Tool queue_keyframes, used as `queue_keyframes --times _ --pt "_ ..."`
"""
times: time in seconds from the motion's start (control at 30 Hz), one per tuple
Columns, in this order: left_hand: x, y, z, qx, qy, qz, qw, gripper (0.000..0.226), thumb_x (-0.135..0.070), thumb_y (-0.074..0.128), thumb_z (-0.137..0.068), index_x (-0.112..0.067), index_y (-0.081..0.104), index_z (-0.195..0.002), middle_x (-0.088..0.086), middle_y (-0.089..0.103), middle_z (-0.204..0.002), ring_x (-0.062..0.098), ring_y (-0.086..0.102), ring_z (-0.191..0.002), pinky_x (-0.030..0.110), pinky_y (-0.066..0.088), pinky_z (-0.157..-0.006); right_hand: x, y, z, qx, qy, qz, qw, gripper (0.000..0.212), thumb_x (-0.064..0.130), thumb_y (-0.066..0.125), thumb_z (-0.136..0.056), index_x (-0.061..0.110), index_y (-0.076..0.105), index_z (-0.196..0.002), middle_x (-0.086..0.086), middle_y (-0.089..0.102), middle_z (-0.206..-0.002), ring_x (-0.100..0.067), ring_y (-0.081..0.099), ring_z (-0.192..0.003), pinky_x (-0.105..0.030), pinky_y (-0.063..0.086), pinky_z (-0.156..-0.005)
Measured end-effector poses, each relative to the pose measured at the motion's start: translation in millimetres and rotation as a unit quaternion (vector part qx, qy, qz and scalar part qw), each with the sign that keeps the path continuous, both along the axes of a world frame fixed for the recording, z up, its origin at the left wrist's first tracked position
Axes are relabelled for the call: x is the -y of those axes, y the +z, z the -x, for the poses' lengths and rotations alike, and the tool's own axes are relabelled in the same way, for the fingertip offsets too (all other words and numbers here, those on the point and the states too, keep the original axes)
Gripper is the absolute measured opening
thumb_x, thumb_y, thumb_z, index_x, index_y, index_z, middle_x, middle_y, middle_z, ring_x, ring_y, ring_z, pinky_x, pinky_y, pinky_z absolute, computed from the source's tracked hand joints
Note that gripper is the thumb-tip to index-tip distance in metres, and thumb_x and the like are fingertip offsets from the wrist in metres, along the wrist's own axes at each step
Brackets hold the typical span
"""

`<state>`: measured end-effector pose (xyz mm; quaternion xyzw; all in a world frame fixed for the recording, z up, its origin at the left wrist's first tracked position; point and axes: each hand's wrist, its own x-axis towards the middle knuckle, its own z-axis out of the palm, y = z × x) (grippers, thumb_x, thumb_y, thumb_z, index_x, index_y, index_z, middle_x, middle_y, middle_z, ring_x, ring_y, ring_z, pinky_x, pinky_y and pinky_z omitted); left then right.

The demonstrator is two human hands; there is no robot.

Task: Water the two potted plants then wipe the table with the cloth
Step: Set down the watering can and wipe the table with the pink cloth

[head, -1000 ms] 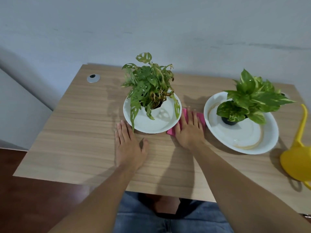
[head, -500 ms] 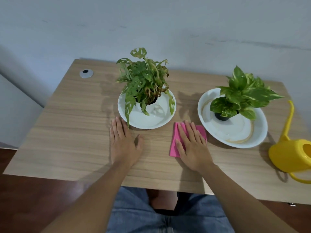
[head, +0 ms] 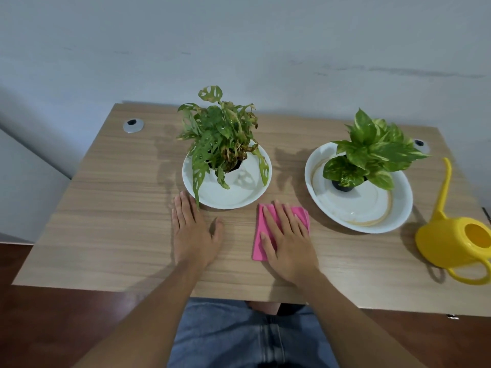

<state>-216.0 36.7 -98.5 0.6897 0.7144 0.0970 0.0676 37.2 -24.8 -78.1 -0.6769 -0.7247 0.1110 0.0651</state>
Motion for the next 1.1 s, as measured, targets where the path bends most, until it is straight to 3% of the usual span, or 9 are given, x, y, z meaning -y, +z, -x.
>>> queue_keyframes --times 0.1,0.23,0.37,0.47,0.63,0.8,0.9,1.1 --pt "0 0 0 0.003 0.0 -0.006 1.0 0.102 -0.064 0.03 -0.101 0.004 0.008 -0.174 0.024 0.002 -0.185 0.036 0.0 -0.174 0.047 0.003 -0.14 1 2 -26 0.004 0.014 0.013 1.0 0.069 0.056 0.023 -0.118 0.033 0.001 -0.18 0.004 -0.005 -0.188 -0.018 -0.009 -0.173 -0.046 0.004 -0.138" --pt "0 0 -1 0.003 0.0 -0.006 1.0 0.102 -0.065 0.03 -0.101 0.003 0.008 -0.175 0.024 0.003 -0.185 0.036 0.0 -0.174 0.047 0.003 -0.141 -37 10 -31 0.0 -0.041 0.034 0.999 0.069 0.059 0.012 -0.116 0.038 -0.009 -0.178 0.006 -0.014 -0.187 -0.016 -0.013 -0.172 -0.044 0.004 -0.138" --pt "0 1 0 0.0 -0.004 -0.008 1.0 0.102 -0.065 0.031 -0.101 0.004 0.008 -0.174 0.025 0.004 -0.185 0.038 0.001 -0.173 0.048 0.004 -0.14 -68 12 -2 -0.014 -0.091 0.047 0.995 0.07 0.058 0.006 -0.114 0.035 -0.011 -0.178 -0.003 -0.014 -0.187 -0.021 -0.014 -0.172 -0.047 0.001 -0.138" --pt "-1 0 1 -0.001 -0.008 -0.008 1.0 0.103 -0.064 0.032 -0.101 0.005 0.008 -0.174 0.026 0.005 -0.184 0.038 0.002 -0.173 0.049 0.004 -0.14 -52 10 14 -0.001 -0.051 0.026 0.998 0.07 0.055 0.01 -0.116 0.027 -0.003 -0.179 -0.002 -0.012 -0.186 -0.023 -0.015 -0.172 -0.048 0.0 -0.138" --pt "-3 -3 2 0.001 -0.012 -0.016 1.0 0.102 -0.064 0.031 -0.102 0.006 0.01 -0.173 0.027 0.005 -0.184 0.039 0.002 -0.173 0.05 0.005 -0.14 6 7 -27 0.009 0.069 0.017 0.997 0.071 0.056 0.023 -0.118 0.032 -0.002 -0.179 0.005 -0.009 -0.187 -0.018 -0.013 -0.172 -0.046 0.0 -0.138" --pt "-1 1 2 0.028 -0.021 -0.005 0.999 0.099 -0.062 0.031 -0.103 0.006 0.012 -0.173 0.028 0.005 -0.184 0.04 0.001 -0.173 0.051 0.003 -0.14 10 11 -71 0.013 0.048 0.037 0.998 0.071 0.059 0.021 -0.117 0.034 -0.004 -0.179 0.009 -0.012 -0.187 -0.016 -0.013 -0.172 -0.046 0.004 -0.138" --pt "11 5 7 0.046 -0.058 0.007 0.997 0.088 -0.053 0.035 -0.105 0.004 0.023 -0.171 0.028 0.014 -0.182 0.043 0.003 -0.172 0.057 0.01 -0.139 -17 12 -50 0.01 -0.005 0.028 1.0 0.07 0.057 0.017 -0.117 0.033 -0.002 -0.18 0.004 -0.008 -0.188 -0.019 -0.005 -0.173 -0.047 0.011 -0.136" --pt "58 19 -17 0.063 -0.217 -0.029 0.974 0.068 -0.033 0.047 -0.107 -0.004 0.039 -0.168 0.013 0.033 -0.178 0.033 0.023 -0.17 0.057 0.023 -0.136 -32 11 -10 -0.003 0.009 0.025 1.0 0.07 0.055 0.016 -0.117 0.029 -0.002 -0.18 -0.002 -0.008 -0.187 -0.023 -0.014 -0.172 -0.048 0.0 -0.138"
